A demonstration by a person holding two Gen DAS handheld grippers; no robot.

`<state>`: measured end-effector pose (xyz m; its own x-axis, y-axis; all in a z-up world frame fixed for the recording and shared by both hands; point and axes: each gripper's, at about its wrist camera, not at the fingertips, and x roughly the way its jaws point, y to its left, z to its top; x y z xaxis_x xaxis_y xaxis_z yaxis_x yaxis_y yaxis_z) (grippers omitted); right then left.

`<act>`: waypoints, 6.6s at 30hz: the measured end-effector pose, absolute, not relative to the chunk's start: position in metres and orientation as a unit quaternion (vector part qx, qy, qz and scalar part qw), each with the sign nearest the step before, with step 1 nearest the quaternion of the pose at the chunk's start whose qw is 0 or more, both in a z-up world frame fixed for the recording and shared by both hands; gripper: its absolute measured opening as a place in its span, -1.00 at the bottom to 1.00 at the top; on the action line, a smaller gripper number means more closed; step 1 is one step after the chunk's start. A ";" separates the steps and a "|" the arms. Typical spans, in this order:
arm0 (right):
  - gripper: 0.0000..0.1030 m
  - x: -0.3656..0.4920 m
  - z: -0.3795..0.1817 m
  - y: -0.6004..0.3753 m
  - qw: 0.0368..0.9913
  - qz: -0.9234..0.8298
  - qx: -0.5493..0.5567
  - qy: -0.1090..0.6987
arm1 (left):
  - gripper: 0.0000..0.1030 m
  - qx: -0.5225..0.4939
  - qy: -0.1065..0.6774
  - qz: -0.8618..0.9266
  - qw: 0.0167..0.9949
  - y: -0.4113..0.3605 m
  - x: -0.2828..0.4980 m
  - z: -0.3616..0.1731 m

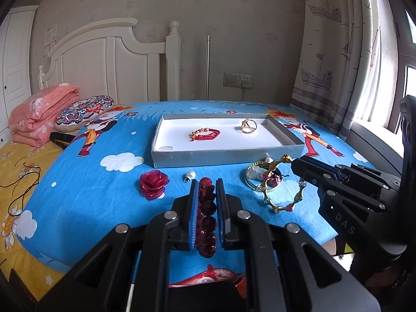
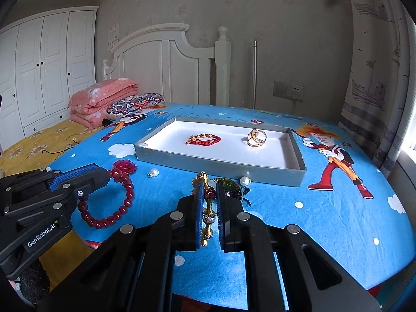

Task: Organize jewelry
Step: 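Carry bead bracelet and bangle into the tray and open both tools, then withdraw both tools from the tray toward the remaining jewelry, then lower the left tool onto the red rose ornament and close it, then grasp the jade pendant with pink tassel in the mirror dish with right tool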

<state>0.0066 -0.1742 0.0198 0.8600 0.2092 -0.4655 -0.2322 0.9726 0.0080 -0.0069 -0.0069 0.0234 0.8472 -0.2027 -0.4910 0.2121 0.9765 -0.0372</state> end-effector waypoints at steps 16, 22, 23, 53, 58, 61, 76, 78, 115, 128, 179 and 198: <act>-0.81 0.021 0.029 -0.180 0.969 0.102 -0.020 0.225 | -0.75 0.019 0.257 -0.095 0.962 -0.016 0.017 0.031; -0.81 0.038 0.041 -0.184 0.973 0.092 -0.015 0.210 | -0.75 0.029 0.245 -0.085 0.965 -0.024 0.034 0.040; -0.81 0.041 0.043 -0.185 0.974 0.090 -0.015 0.207 | -0.75 0.029 0.242 -0.084 0.966 -0.025 0.037 0.042; -0.80 0.196 0.048 -0.194 0.958 0.051 0.003 0.281 | -0.75 -0.004 0.293 -0.052 0.955 -0.017 0.219 0.060; -0.77 0.215 0.027 -0.197 0.947 0.028 0.003 0.320 | -0.72 -0.009 0.339 -0.034 0.940 -0.007 0.244 0.031; -0.38 0.219 0.017 -0.201 0.943 0.016 -0.005 0.333 | -0.24 -0.009 0.347 -0.018 0.938 0.001 0.247 0.020; 0.03 0.166 0.037 -0.217 0.952 0.031 0.015 0.305 | 0.82 -0.011 0.321 -0.010 0.947 0.012 0.196 0.044; 0.03 0.149 0.037 -0.216 0.953 0.041 0.010 0.301 | 0.82 -0.015 0.313 -0.013 0.950 0.014 0.179 0.044; 0.64 0.034 -0.032 -0.196 0.934 0.088 -0.022 0.346 | 0.91 0.019 0.341 -0.029 0.940 0.028 0.038 -0.036; 0.64 0.019 -0.035 -0.200 0.940 0.089 -0.023 0.329 | 0.92 0.022 0.344 -0.026 0.938 0.028 0.036 -0.035; -0.42 0.091 -0.016 -0.163 0.912 0.166 -0.058 0.370 | -0.22 -0.009 0.358 0.003 0.934 0.044 0.079 -0.024; -0.67 0.086 -0.014 -0.159 0.919 0.167 -0.057 0.352 | -0.23 -0.004 0.353 0.000 0.936 0.040 0.076 -0.021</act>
<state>0.0860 -0.1594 -0.0140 0.6972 0.2662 -0.6656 -0.3466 0.9379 0.0120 0.0759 0.0397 -0.0211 0.7512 -0.0023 -0.6601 -0.0034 1.0000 -0.0074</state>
